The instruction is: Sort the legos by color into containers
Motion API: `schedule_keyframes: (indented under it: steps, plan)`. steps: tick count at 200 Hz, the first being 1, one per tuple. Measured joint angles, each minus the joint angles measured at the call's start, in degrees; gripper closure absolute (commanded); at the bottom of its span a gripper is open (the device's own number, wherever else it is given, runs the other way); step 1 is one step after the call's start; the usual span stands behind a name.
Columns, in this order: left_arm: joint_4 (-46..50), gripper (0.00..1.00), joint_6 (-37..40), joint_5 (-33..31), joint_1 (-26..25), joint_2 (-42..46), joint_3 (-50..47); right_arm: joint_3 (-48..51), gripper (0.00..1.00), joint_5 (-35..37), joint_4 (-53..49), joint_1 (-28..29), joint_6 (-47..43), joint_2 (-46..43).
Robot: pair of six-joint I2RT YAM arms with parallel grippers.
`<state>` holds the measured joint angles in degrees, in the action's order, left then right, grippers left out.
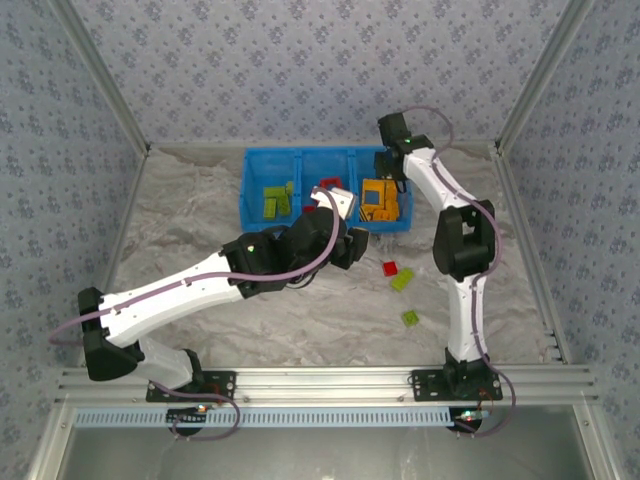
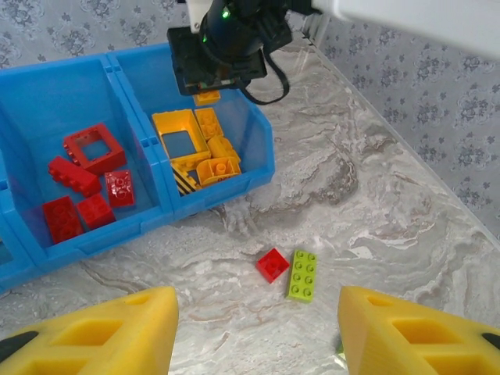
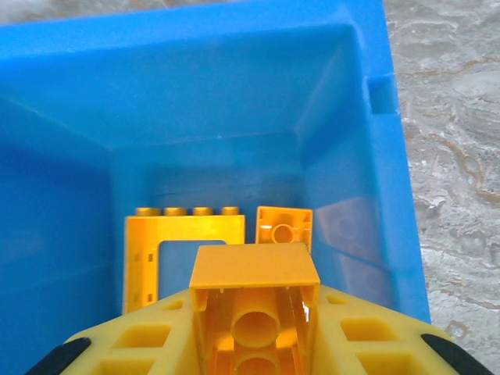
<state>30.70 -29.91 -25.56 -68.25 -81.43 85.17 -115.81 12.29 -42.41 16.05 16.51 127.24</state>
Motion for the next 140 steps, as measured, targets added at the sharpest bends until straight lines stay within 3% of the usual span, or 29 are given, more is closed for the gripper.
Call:
schedule_keyframes:
  steps: [58,117,140]
  plan:
    - [-4.4,0.44,4.3,0.2,0.1,0.6,-1.2,-3.5,0.65,8.0,-0.3,1.8,-3.5,6.4]
    - [-5.5,0.43,8.5,0.3,0.1,-3.2,4.4,-10.0,0.63,12.3,-0.8,2.3,-4.2,10.7]
    - [-5.6,0.43,9.0,0.6,0.1,-3.4,4.4,-11.3,0.55,13.0,-1.1,2.4,-4.2,12.2]
